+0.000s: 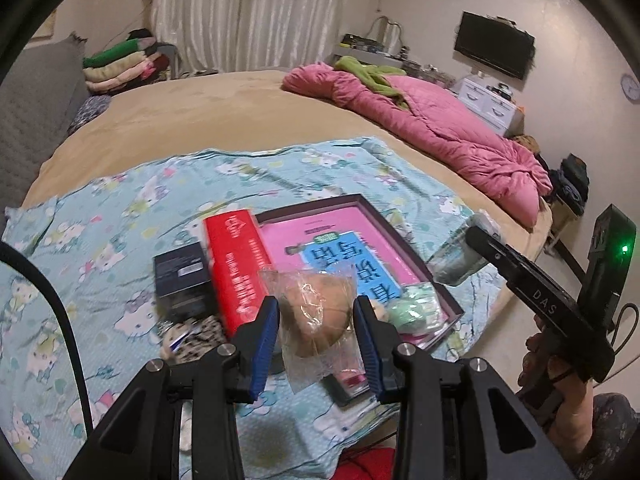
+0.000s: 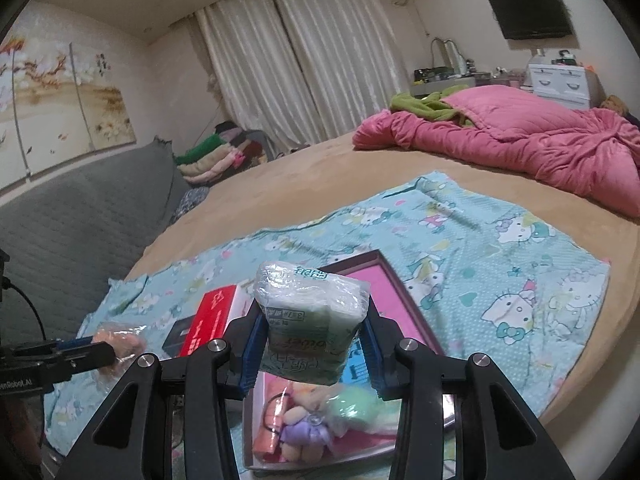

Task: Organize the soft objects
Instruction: 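Carry the bagged roll with left tool to the tray while right carries tissue pack, then lower the bagged roll beside the bear, open left tool while right releases tissue pack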

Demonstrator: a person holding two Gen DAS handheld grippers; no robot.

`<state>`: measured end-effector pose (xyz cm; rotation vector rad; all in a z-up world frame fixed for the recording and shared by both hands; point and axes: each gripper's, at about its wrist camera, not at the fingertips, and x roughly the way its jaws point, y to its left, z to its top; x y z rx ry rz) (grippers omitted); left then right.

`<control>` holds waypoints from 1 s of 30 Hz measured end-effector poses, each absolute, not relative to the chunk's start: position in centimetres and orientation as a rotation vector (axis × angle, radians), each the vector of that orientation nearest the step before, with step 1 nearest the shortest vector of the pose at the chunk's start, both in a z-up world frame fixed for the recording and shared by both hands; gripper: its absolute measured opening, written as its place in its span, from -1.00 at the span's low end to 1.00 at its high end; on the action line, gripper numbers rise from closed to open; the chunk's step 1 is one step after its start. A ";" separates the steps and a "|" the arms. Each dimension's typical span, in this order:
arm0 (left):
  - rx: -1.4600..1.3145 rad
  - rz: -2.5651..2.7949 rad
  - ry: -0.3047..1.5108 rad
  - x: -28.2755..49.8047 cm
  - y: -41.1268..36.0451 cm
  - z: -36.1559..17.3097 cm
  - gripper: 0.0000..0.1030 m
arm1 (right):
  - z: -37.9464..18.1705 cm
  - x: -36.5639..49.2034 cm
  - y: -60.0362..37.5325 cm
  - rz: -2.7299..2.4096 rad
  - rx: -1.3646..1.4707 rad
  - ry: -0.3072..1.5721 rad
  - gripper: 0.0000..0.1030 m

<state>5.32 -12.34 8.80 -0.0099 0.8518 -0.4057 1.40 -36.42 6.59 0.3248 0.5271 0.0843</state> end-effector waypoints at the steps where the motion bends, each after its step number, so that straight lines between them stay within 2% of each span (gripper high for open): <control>1: -0.003 -0.412 0.852 5.5 -13.0 8.8 -0.25 | 6.6 1.3 -36.6 0.080 0.328 0.524 -0.15; 12: 0.034 -0.434 0.886 7.6 -17.0 7.3 -0.25 | 6.4 1.1 -39.2 0.032 0.378 0.493 -0.15; 30: 0.076 -0.431 1.012 9.5 -19.5 0.0 -0.25 | 2.3 3.2 -40.8 -0.008 0.403 0.544 -0.14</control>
